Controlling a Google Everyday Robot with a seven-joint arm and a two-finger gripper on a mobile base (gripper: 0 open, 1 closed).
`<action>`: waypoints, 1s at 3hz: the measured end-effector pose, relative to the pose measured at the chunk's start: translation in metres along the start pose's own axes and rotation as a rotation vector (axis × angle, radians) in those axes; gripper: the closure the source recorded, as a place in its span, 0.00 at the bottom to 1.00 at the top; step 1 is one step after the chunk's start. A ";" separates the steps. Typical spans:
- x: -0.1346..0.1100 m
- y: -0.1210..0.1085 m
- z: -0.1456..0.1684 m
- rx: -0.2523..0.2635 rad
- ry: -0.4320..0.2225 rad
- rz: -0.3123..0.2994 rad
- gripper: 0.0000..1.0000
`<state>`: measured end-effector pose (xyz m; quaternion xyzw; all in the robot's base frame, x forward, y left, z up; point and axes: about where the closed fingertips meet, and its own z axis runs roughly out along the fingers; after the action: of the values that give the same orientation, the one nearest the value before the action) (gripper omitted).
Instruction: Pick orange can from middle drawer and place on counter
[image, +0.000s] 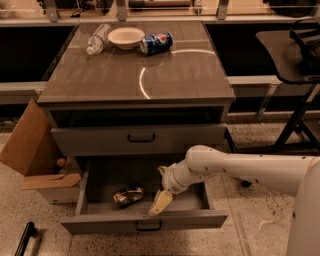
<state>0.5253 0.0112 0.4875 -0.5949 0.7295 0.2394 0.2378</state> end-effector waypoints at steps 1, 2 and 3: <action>0.002 -0.007 0.014 0.017 -0.030 0.017 0.00; 0.002 -0.017 0.037 0.032 -0.075 0.055 0.00; -0.003 -0.029 0.046 0.041 -0.113 0.082 0.00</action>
Offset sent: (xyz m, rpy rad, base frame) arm 0.0258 0.0240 -0.0432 0.0877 -0.0099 -0.1001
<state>0.5567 0.0374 0.4521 -0.5451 0.7434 0.2673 0.2808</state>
